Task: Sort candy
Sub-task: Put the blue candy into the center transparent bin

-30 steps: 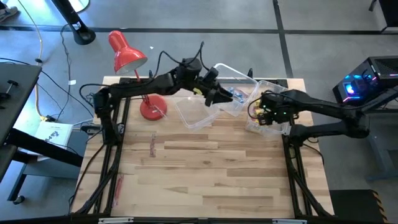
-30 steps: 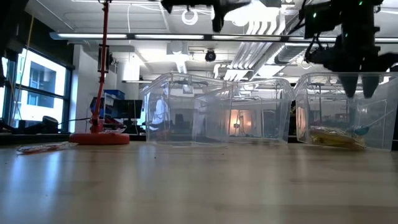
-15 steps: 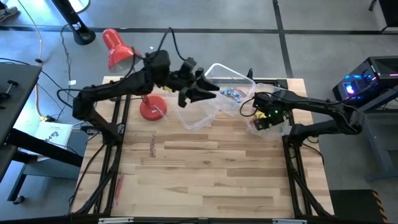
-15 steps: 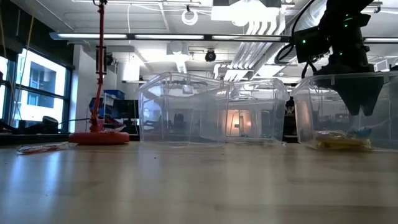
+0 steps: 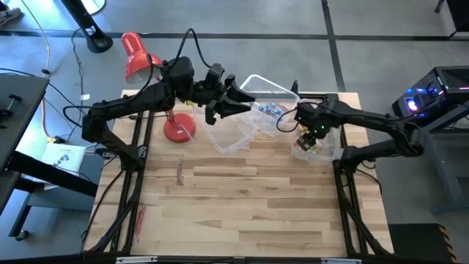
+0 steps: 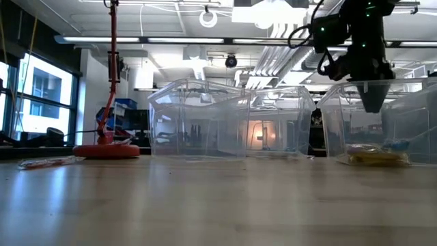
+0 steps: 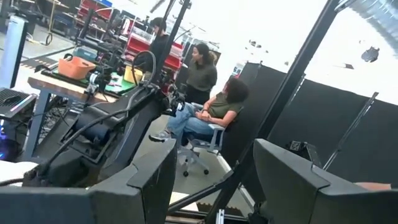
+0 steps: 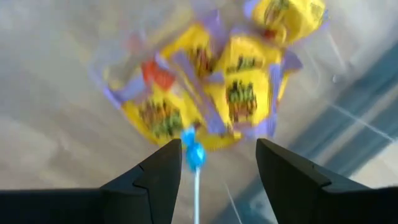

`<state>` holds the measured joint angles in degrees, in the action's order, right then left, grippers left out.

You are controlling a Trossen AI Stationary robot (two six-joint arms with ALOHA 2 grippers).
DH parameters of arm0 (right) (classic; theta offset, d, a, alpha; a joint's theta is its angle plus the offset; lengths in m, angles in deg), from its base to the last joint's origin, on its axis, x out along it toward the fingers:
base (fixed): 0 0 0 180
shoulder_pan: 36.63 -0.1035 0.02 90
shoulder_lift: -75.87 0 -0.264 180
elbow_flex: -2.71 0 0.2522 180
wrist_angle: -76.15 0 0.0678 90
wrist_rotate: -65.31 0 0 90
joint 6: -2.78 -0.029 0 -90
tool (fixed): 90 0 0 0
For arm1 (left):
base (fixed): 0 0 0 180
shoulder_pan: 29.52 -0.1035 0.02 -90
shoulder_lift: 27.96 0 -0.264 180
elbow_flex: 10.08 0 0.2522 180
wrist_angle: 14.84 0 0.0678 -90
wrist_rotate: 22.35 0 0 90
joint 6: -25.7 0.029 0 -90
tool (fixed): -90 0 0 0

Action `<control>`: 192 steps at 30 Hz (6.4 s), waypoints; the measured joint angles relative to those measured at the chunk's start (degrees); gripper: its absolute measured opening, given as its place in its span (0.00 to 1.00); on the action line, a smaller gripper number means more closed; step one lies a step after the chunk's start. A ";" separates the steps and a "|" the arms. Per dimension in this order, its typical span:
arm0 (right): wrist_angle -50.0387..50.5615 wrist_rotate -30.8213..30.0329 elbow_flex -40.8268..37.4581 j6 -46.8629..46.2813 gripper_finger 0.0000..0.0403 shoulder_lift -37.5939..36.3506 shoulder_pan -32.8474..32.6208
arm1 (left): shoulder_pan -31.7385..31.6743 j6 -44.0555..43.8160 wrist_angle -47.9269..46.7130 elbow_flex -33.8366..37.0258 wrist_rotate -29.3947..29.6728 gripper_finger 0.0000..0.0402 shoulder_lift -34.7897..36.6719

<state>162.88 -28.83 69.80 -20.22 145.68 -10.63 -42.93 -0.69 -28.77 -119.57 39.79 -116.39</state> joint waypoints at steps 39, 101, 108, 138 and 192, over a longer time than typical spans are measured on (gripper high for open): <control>0.84 15.50 -3.37 24.86 0.50 20.49 3.24 | -2.89 -0.05 0.00 0.00 3.74 0.51 -0.02; 3.20 -7.61 21.76 -21.82 0.40 8.70 -37.02 | 19.69 -3.57 -12.90 34.76 20.15 0.51 1.44; 5.03 -12.50 21.75 -22.01 0.40 15.93 -37.64 | 19.71 -3.56 -12.76 34.80 20.17 0.51 1.44; 8.63 18.51 47.48 -20.04 0.04 8.49 -32.22 | 19.82 -4.02 -12.72 34.80 19.65 0.51 1.46; 15.19 6.30 23.90 -25.99 0.54 7.86 -29.21 | 19.82 -1.66 -12.00 34.80 20.39 0.51 1.49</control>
<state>178.08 -22.53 93.70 -46.21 153.54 -39.84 -23.10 -2.36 -40.77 -84.77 60.18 -114.90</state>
